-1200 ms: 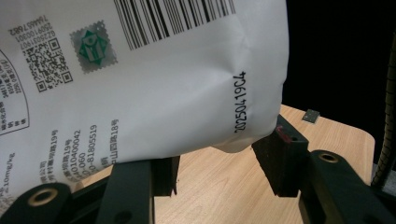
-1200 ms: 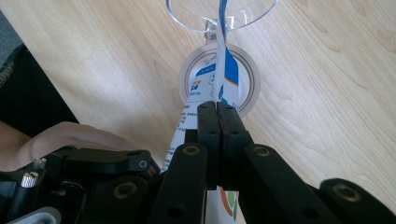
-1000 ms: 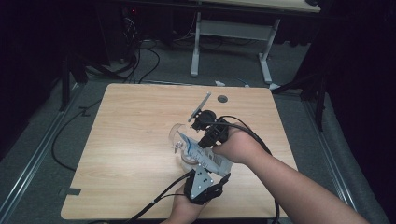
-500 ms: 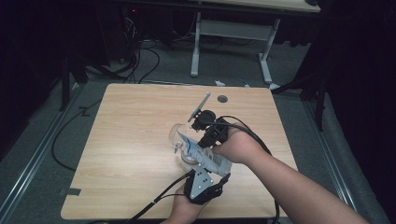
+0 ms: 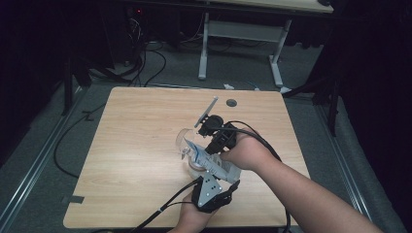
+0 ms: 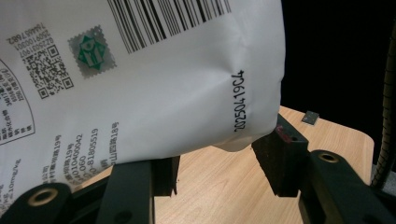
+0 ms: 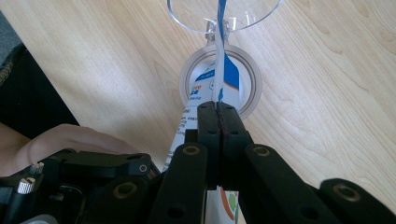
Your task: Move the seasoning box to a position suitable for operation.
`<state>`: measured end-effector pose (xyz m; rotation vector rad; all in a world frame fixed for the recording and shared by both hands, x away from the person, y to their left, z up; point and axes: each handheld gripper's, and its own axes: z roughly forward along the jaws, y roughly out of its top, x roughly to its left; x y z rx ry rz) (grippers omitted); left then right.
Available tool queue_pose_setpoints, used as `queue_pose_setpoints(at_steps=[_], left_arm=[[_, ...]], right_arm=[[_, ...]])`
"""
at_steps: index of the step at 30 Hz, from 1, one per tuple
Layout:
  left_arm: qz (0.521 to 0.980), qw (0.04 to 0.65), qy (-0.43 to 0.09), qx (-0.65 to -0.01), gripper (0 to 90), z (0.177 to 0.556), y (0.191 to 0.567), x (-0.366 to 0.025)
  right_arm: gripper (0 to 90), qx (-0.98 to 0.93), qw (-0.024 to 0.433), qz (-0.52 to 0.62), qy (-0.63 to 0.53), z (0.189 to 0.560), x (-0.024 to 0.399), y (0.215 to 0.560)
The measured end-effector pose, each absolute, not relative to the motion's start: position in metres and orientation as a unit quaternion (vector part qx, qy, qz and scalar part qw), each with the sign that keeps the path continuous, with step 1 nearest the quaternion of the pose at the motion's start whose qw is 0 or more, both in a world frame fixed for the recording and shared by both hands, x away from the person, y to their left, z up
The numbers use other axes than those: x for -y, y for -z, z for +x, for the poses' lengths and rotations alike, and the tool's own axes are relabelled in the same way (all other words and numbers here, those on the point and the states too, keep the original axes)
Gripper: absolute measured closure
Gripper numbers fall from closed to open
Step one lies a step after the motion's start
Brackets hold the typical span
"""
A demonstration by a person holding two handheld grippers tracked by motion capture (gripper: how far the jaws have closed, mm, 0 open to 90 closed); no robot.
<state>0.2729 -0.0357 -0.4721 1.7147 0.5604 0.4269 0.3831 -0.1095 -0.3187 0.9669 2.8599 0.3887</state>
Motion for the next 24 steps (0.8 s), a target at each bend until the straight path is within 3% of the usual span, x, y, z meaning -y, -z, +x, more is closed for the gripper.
queue_pose_setpoints(at_steps=[24], left_arm=[[0.74,0.6,-0.186,-0.239,53.6,0.272,0.4734,0.0357]], right_arm=[[89.5,-0.939,0.05,0.315,-0.129,0.3826,0.1107,0.3187]])
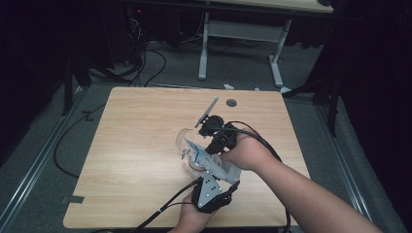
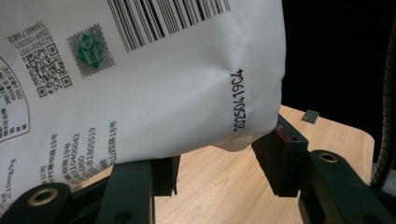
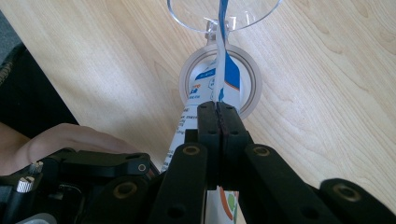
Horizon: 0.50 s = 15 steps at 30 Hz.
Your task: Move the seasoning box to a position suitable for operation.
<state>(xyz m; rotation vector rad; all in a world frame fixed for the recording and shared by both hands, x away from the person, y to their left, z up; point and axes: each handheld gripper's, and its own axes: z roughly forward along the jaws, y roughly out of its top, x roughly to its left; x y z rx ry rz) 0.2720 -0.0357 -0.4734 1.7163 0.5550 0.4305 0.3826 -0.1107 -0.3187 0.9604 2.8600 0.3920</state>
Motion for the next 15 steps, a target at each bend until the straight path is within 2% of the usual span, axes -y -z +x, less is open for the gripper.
queue_pose_setpoints(at_steps=[15], left_arm=[[0.745,0.596,-0.189,-0.234,53.8,0.2695,0.4775,0.0348]], right_arm=[[89.6,-0.939,0.049,0.317,-0.125,0.3798,0.113,0.3178]])
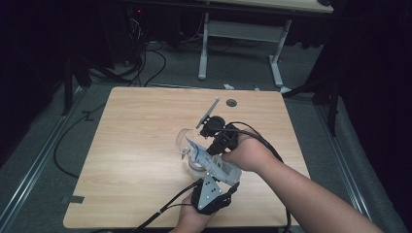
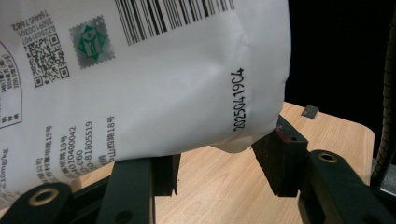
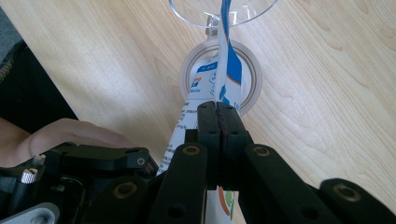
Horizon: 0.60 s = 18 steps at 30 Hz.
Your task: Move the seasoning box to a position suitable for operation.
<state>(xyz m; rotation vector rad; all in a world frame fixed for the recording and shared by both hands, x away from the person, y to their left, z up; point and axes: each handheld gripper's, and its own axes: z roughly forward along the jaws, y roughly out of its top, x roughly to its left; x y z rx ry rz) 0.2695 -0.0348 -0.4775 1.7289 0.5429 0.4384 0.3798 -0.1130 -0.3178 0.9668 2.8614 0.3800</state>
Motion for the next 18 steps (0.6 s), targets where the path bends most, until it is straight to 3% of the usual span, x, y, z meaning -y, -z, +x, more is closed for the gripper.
queue_pose_setpoints(at_steps=[18], left_arm=[[0.754,0.587,-0.187,-0.23,53.8,0.268,0.489,0.033]], right_arm=[[89.6,-0.937,0.043,0.323,-0.123,0.376,0.118,0.323]])
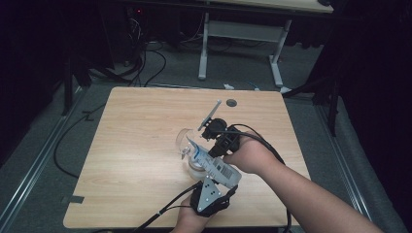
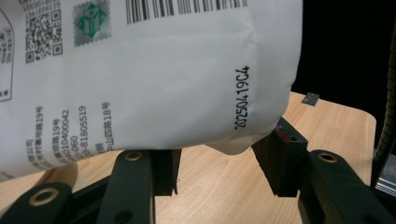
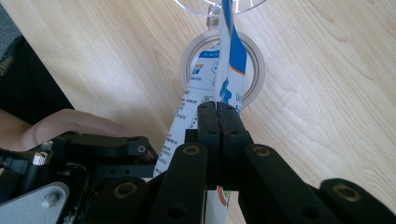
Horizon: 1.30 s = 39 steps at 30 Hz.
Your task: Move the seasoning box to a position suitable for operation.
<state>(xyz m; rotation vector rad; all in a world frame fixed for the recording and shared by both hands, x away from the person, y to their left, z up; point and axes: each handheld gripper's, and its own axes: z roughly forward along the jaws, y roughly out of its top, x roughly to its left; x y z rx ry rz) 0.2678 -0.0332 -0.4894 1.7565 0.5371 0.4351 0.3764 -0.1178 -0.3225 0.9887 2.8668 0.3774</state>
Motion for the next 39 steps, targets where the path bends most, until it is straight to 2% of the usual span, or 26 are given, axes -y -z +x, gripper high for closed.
queue_pose_setpoints(at_steps=[39], left_arm=[[0.756,0.581,-0.189,-0.234,53.8,0.2695,0.4941,0.0297]], right_arm=[[89.5,-0.936,0.042,0.323,-0.131,0.3763,0.1205,0.3234]])
